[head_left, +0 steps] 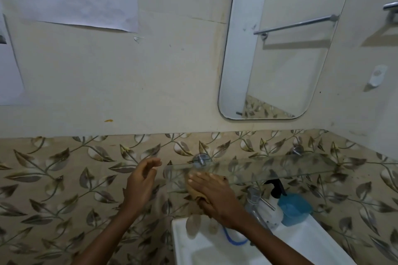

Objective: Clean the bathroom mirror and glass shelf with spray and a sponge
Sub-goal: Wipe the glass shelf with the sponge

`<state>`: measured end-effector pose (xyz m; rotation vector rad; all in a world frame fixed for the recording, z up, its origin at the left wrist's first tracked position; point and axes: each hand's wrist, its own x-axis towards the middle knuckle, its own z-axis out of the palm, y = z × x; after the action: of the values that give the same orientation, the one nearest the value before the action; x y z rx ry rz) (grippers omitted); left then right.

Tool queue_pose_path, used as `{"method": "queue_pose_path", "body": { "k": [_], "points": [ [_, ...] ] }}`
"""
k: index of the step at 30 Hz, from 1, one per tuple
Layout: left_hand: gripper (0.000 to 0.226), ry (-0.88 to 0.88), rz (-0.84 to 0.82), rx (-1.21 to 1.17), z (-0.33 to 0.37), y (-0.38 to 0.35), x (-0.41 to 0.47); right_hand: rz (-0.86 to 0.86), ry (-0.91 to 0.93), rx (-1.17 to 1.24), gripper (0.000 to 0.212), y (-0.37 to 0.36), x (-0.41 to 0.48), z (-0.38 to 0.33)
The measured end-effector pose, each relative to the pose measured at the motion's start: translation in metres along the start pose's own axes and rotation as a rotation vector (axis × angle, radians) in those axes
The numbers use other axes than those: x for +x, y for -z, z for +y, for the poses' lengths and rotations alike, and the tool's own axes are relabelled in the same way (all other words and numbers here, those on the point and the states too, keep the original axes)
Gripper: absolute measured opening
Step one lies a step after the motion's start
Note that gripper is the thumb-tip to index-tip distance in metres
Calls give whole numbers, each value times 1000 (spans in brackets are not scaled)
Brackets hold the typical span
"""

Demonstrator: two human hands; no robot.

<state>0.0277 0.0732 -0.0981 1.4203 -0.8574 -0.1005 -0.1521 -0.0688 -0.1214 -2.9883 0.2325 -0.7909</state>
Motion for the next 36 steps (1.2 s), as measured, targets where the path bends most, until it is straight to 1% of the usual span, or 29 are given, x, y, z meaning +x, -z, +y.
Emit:
{"method": "queue_pose_path", "body": {
  "k": [2, 4, 6, 8, 9, 11, 12, 14, 17, 18, 22, 24, 26, 28, 31, 34, 36],
  "points": [
    [26, -1, -19, 3, 1, -3, 2, 26, -52, 1, 47, 9, -12, 17],
    [27, -8, -38, 2, 4, -7, 3, 93, -111, 1, 46, 14, -25, 39],
    [28, -12, -54, 5, 7, -10, 3, 142, -195, -10, 45, 21, -38, 63],
    [30, -20, -63, 14, 7, -12, 2, 150, -292, -41, 43, 31, -52, 85],
    [31, -26, -67, 21, 5, -12, 2, 140, -356, -51, 46, 39, -58, 94],
    [33, -34, -78, 42, 2, -13, 2, 131, -504, -34, 62, 55, -67, 113],
    [34, -44, -82, 53, 1, -13, 2, 128, -584, -19, 64, 64, -71, 123],
    [34, -66, -87, 65, 0, -19, 3, 100, -718, -39, 59, 79, -79, 147],
    [34, -76, -121, 76, 7, -33, 9, 40, -898, -116, 40, 98, -88, 184],
    [34, -76, -135, 78, 10, -40, 11, 35, -955, -151, 37, 104, -90, 196],
    [40, -100, -178, 116, 14, -66, 19, 43, -1096, -285, 36, 112, -90, 248],
    [35, -96, -176, 154, 11, -75, 20, 12, -1175, -339, 40, 110, -87, 275],
    [24, -141, -128, 241, 5, -79, 22, -25, -1231, -379, 44, 109, -81, 288],
    [17, -173, -98, 283, 1, -79, 23, -44, -1246, -373, 46, 110, -76, 297],
    [15, -116, -87, 270, 0, -79, 23, -58, -1256, -338, 49, 110, -73, 304],
    [24, -82, -72, 270, 3, -78, 20, 4, -1294, -243, 46, 102, -62, 275],
    [24, -50, -70, 245, 6, -78, 19, 59, -1195, -239, 37, 89, -45, 232]
  ]
}}
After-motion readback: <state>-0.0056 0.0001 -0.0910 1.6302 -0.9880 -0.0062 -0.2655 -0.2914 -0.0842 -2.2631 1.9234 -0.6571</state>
